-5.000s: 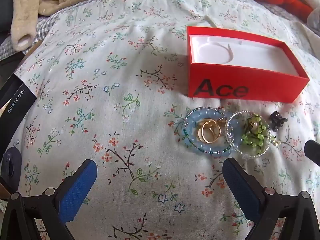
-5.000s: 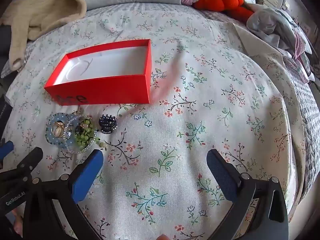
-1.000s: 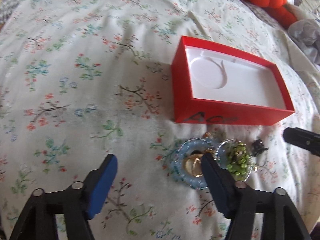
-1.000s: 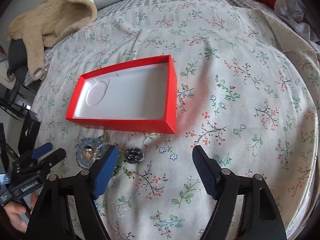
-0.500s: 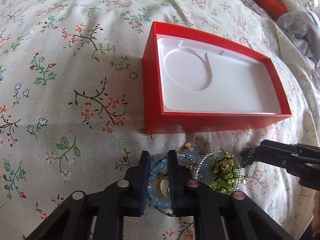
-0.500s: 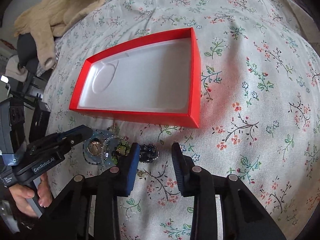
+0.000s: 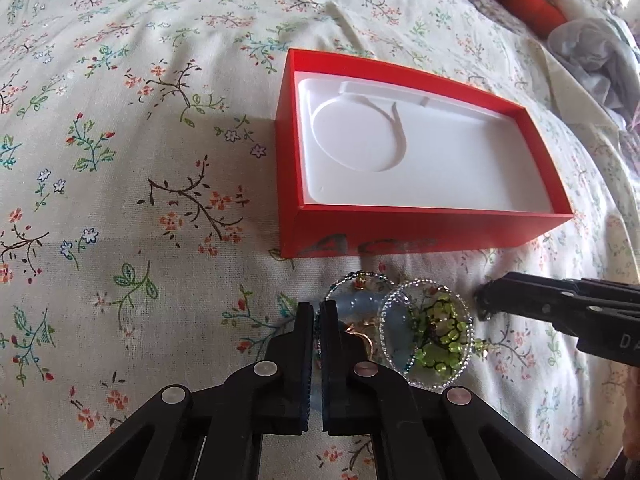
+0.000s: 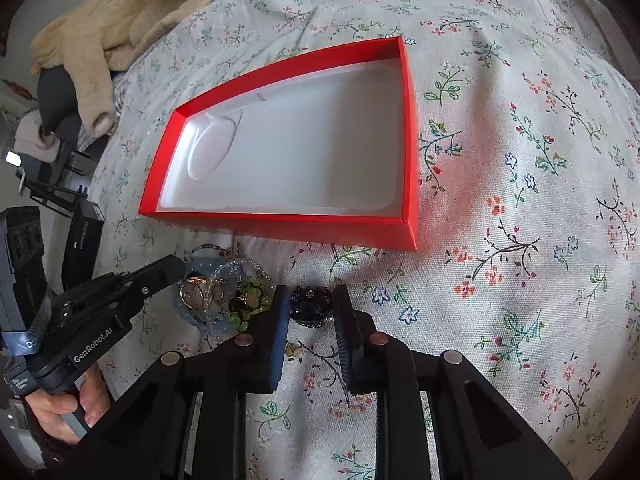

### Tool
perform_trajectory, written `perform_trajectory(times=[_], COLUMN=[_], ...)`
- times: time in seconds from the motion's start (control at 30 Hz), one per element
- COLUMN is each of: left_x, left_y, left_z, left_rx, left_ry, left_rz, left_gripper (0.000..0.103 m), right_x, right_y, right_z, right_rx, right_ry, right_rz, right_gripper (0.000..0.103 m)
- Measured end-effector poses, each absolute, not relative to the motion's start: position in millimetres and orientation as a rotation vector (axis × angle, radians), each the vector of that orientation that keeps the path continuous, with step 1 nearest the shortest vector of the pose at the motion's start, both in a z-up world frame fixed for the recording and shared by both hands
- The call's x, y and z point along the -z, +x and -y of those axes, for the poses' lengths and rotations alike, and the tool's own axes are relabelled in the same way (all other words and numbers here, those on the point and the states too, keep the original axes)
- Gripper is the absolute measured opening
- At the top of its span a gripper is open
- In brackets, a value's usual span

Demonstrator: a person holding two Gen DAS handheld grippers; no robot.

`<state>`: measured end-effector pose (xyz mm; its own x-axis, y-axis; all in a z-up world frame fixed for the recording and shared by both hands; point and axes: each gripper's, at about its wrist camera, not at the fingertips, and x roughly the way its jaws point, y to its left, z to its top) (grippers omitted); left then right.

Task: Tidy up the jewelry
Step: 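Lift the bracelet into the red box with the left tool while the right tool places the hair clip there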

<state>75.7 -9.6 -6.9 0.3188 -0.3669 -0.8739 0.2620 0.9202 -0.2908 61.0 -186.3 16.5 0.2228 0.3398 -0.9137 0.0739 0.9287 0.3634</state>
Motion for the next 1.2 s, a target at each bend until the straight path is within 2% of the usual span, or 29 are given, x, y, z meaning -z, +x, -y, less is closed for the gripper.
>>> perform_trajectory(times=[0.33,0.8,1.03,1.2], left_x=[-23,-84,-85,-58], left_y=[64,58,71,91], left_z=[-2,0,14,17], left_rx=[0.438,0.557,0.63,0.576], left_ry=[-0.142,-0.236,-0.31,-0.327], left_rz=[-1.088,-0.856,-0.815,-0.862], left_gripper=[0.0,0.0,0.0,0.0], right_x=[-41,-73,-83,-78], right_y=[52,53,66,75], right_z=[196,206,207,206], right_rx=[-0.182,-0.147,-0.105,-0.043], right_ry=[0.388,0.435,0.478,0.439], right_rz=[-1.273,-1.169,-1.107,-1.101], right_gripper=[0.023,0.023,0.023,0.023])
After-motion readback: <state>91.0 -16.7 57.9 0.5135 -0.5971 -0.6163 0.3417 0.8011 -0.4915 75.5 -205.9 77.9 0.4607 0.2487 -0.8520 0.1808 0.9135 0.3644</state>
